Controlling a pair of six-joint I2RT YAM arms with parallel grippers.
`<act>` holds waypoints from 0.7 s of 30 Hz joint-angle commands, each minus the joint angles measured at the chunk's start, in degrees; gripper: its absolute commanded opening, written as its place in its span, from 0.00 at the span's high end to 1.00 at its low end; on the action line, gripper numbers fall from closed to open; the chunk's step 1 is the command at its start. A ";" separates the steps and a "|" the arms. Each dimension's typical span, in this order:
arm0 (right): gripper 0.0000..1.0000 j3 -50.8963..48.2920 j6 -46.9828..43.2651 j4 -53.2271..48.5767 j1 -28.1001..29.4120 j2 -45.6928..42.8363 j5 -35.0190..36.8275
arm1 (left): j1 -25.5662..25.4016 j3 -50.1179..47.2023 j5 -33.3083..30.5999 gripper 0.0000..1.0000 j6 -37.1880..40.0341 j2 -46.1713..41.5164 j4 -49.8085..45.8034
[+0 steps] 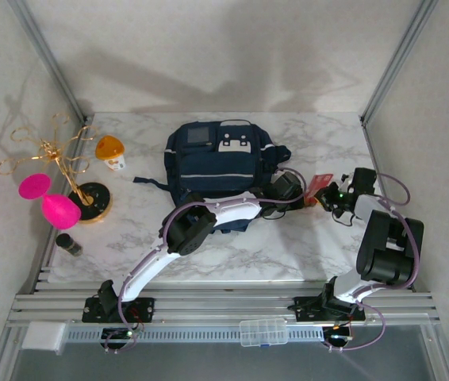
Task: Pack the student bag
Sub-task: Pick up the loose stationery from the middle-right of the table.
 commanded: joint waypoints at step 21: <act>1.00 1.20 4.30 -9.08 9.82 -23.83 -2.68 | 7.91 -41.12 -13.38 0.57 8.92 -52.63 -9.60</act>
